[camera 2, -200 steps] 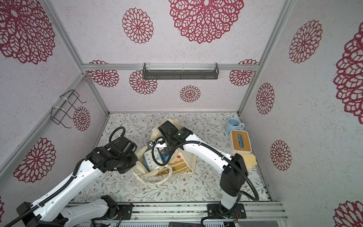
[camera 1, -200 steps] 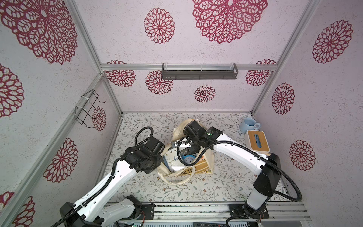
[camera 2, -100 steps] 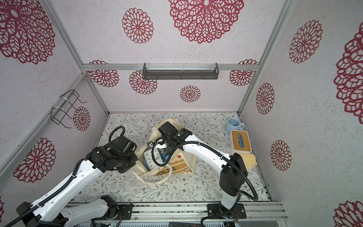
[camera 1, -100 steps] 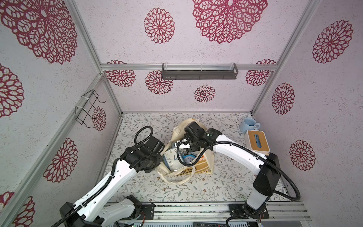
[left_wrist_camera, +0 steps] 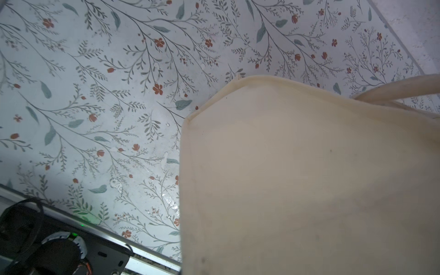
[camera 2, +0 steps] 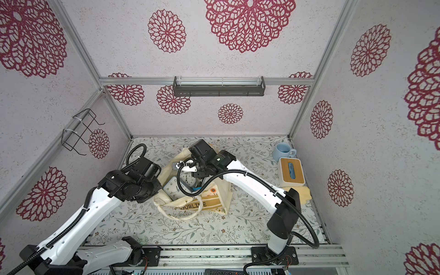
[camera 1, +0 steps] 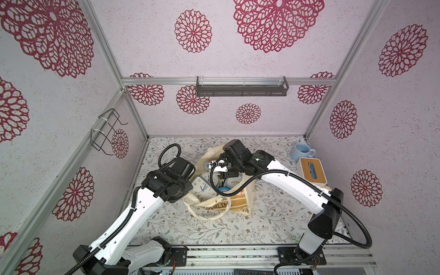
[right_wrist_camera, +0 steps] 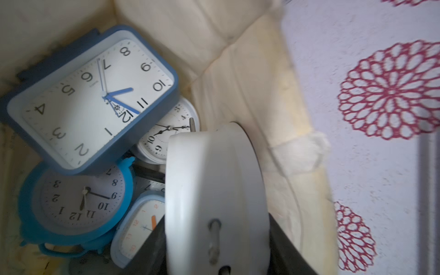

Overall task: Take the alarm clock out of the canvas bag
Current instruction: Pick up the alarm from the canvas bag.

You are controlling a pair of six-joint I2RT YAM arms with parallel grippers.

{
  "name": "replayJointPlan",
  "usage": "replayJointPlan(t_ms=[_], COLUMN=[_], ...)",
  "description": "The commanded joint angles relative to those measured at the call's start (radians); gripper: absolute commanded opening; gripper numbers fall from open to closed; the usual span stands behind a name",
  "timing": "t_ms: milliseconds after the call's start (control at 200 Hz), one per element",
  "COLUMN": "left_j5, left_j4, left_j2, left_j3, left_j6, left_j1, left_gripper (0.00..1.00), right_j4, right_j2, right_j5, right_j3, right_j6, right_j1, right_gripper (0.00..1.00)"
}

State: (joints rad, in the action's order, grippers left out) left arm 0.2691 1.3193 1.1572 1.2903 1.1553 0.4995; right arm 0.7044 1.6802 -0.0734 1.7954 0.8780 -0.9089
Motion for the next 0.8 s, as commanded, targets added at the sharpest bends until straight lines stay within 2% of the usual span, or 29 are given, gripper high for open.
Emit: replayJointPlan(t_ms=[0,170,280,355,395,440,650,791], left_j5=[0.180,0.233,0.203,0.195,0.187,0.175,0.093,0.061], left_j4=[0.076,0.085,0.067,0.057,0.054,0.050,-0.007,-0.051], left_j2=[0.003,0.059,0.084,0.085,0.082,0.074,0.004,-0.031], left_j3=[0.082,0.189,0.204,0.204,0.204,0.204,0.255,0.383], left_j6=[-0.120,-0.229,-0.262,-0.261,-0.260,-0.258,-0.297,-0.379], left_j1=[-0.076,-0.185,-0.257,-0.261,-0.262,-0.261,-0.251,-0.194], left_gripper=[0.00,0.00,0.00,0.00,0.10,0.14,0.56,0.67], right_j4=[-0.127,-0.193,-0.227,-0.239,-0.244,-0.254,-0.340,-0.376], right_j2=[-0.123,-0.167,-0.187,-0.198,-0.204,-0.211,-0.274,-0.321], right_j5=[0.032,0.064,0.102,0.124,0.134,0.141,0.142,0.132], right_j3=[0.067,0.070,0.080,0.081,0.081,0.078,-0.005,-0.081], right_j6=[-0.111,-0.257,-0.406,-0.487,-0.525,-0.575,-0.793,-0.960], right_j1=[-0.002,0.015,0.047,0.057,0.062,0.068,0.113,0.176], right_gripper=[0.33,0.32,0.29,0.28,0.28,0.27,0.24,0.23])
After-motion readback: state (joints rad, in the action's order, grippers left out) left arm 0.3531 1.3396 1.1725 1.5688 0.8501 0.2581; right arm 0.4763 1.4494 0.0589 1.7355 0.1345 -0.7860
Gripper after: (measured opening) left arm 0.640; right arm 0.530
